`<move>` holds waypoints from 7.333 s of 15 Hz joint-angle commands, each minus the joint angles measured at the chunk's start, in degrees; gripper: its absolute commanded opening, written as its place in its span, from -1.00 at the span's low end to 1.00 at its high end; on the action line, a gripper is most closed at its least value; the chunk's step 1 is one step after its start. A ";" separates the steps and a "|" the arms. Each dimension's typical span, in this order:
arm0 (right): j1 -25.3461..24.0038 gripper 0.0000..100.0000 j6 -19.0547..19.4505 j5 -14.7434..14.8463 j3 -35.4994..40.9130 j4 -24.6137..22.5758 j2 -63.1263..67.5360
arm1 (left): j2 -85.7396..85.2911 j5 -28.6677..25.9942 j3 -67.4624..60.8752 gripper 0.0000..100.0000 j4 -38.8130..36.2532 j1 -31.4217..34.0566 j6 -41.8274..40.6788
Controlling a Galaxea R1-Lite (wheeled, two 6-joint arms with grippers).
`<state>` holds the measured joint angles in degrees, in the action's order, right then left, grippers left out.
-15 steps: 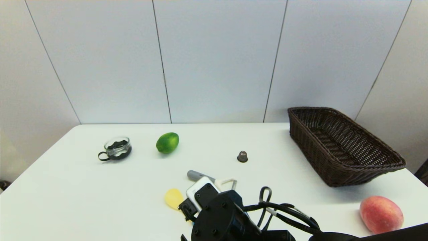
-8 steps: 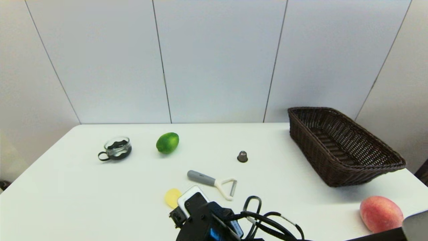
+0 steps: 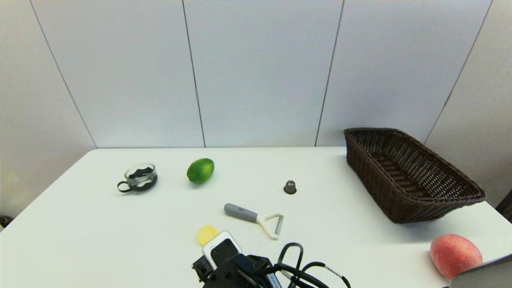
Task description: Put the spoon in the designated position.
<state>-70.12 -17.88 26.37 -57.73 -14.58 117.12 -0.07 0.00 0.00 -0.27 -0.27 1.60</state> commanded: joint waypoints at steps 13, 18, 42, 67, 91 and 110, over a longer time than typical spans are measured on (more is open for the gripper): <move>3.85 1.00 1.62 0.00 -2.21 0.52 2.50 | 0.07 0.00 -0.09 1.00 0.09 0.00 0.07; 3.85 1.00 1.62 -0.88 -2.21 0.43 2.86 | 0.07 0.00 -0.09 1.00 -0.08 0.00 -0.01; 2.97 -1.00 0.92 -1.23 -1.24 0.52 3.03 | 0.07 0.00 -0.09 1.00 0.09 0.00 -0.01; 13.96 -1.00 2.68 -0.53 -9.24 9.57 -14.46 | 0.07 0.00 -0.09 1.00 0.09 0.00 -0.01; 40.85 -1.00 5.23 1.67 -12.05 5.35 -2.86 | 0.07 0.00 -0.09 1.00 -0.08 0.00 -0.01; 42.79 -1.00 14.19 2.02 -11.08 3.33 -7.25 | 0.07 0.00 -0.09 1.00 -0.08 0.00 -0.01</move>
<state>-28.05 -4.33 28.28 -69.29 -11.15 110.47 -0.07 0.00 0.00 -0.29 -0.27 1.57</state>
